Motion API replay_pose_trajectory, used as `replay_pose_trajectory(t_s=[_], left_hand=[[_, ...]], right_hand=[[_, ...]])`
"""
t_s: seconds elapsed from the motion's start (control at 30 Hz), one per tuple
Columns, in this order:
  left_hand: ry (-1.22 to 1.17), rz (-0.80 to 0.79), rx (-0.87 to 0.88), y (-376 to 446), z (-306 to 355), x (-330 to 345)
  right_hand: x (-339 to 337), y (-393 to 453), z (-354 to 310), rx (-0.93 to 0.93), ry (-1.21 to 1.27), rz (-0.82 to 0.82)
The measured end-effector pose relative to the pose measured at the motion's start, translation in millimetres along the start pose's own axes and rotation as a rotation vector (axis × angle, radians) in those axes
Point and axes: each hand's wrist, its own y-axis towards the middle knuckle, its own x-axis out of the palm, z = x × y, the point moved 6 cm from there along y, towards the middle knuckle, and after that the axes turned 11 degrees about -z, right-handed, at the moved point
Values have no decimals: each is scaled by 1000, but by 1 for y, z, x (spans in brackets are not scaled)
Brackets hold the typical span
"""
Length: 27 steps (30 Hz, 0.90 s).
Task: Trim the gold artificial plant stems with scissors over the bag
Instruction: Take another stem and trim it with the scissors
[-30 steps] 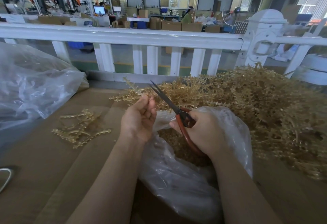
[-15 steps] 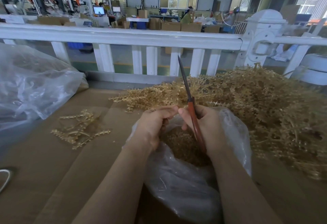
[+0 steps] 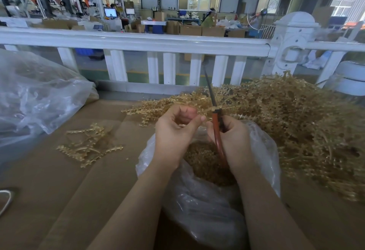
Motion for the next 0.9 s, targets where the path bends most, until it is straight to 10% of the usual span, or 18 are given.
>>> replay_pose_trajectory(t_s=[0.2,0.9], left_hand=[[113,51,26,1,0,-4],[-623,-36,-461,3,-37,-15]], right_hand=[[6,-2,-3,11,-116,-40],[12,-7,-12,-135,-706,-116]])
